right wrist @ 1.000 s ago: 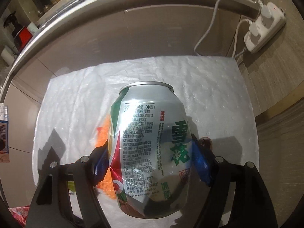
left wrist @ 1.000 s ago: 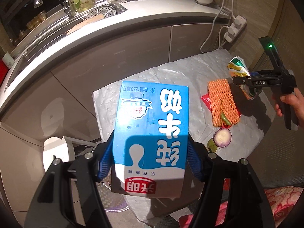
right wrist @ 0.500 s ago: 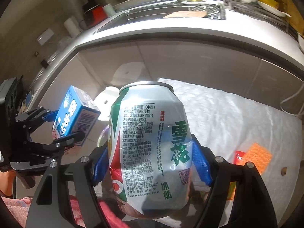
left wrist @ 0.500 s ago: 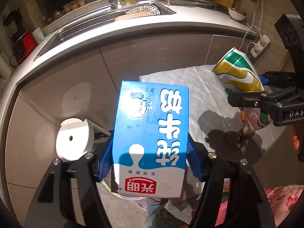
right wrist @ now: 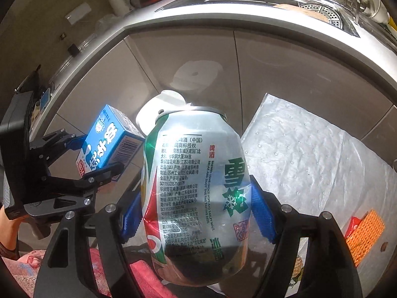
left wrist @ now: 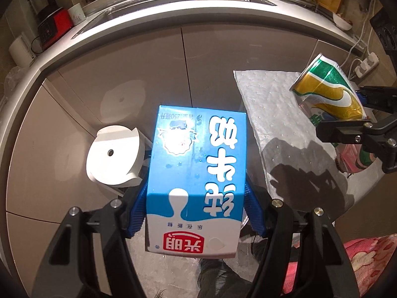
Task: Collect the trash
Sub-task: 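Carry the milk carton to the bin and drop it with the left gripper, then carry the soda can over the bin and release it with the right gripper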
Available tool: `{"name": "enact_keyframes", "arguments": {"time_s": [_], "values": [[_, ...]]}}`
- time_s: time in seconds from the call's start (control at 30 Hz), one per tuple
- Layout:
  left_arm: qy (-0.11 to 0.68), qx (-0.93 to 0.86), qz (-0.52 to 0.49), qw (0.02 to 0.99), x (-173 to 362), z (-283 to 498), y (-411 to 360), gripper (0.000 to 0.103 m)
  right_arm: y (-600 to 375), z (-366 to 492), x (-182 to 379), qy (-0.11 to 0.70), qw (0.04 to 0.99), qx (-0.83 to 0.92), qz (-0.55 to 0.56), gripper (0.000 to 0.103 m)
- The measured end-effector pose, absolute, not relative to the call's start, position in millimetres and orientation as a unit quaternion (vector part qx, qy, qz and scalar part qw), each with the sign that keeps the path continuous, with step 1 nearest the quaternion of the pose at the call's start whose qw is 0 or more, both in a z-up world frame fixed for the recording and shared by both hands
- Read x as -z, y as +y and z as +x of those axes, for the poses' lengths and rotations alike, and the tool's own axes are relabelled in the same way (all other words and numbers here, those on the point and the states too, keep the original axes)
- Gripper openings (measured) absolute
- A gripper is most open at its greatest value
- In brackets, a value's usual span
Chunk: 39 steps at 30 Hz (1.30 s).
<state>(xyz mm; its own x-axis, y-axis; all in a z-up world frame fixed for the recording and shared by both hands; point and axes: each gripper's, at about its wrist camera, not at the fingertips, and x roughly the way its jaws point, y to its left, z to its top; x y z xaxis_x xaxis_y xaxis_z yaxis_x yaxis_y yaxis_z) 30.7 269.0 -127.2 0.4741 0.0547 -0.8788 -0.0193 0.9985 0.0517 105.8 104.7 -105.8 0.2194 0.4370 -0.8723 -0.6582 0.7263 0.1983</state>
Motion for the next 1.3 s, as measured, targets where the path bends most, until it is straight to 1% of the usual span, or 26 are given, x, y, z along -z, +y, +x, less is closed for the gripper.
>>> {"name": "enact_keyframes", "arguments": {"time_s": [0.13, 0.33, 0.4, 0.43, 0.47, 0.67, 0.83, 0.97, 1.13, 1.3], "values": [[0.528, -0.018, 0.014, 0.849, 148.6, 35.7, 275.8, 0.064, 107.5, 103.2, 106.7, 0.518, 0.773, -0.349, -0.109, 0.076], [0.569, -0.005, 0.011, 0.823, 198.9, 47.5, 280.7, 0.065, 100.3, 99.5, 107.2, 0.527, 0.774, -0.334, -0.112, 0.076], [0.583, -0.002, 0.01, 0.812, 213.1, 50.9, 281.3, 0.07, 96.7, 99.0, 107.2, 0.53, 0.775, -0.327, -0.109, 0.076], [0.587, -0.003, 0.011, 0.809, 219.1, 50.9, 282.4, 0.077, 95.2, 98.6, 107.4, 0.531, 0.776, -0.324, -0.107, 0.076], [0.589, -0.005, 0.014, 0.808, 223.8, 51.3, 283.0, 0.079, 94.1, 98.5, 108.2, 0.532, 0.776, -0.321, -0.108, 0.076], [0.604, 0.003, 0.014, 0.797, 237.4, 56.5, 286.2, 0.079, 90.7, 95.5, 111.8, 0.54, 0.775, -0.31, -0.109, 0.076], [0.598, 0.008, 0.014, 0.802, 227.8, 55.7, 287.0, 0.08, 97.6, 93.0, 115.6, 0.544, 0.771, -0.312, -0.109, 0.076], [0.576, 0.007, 0.009, 0.818, 200.1, 47.3, 289.7, 0.082, 112.1, 92.3, 125.7, 0.547, 0.764, -0.323, -0.112, 0.076], [0.546, -0.008, 0.008, 0.838, 159.7, 27.3, 300.4, 0.09, 139.3, 93.9, 151.4, 0.552, 0.752, -0.342, -0.115, 0.076], [0.533, -0.025, 0.011, 0.846, 133.5, 11.0, 315.8, 0.091, 173.4, 96.5, 186.9, 0.564, 0.734, -0.359, -0.119, 0.076]]}}
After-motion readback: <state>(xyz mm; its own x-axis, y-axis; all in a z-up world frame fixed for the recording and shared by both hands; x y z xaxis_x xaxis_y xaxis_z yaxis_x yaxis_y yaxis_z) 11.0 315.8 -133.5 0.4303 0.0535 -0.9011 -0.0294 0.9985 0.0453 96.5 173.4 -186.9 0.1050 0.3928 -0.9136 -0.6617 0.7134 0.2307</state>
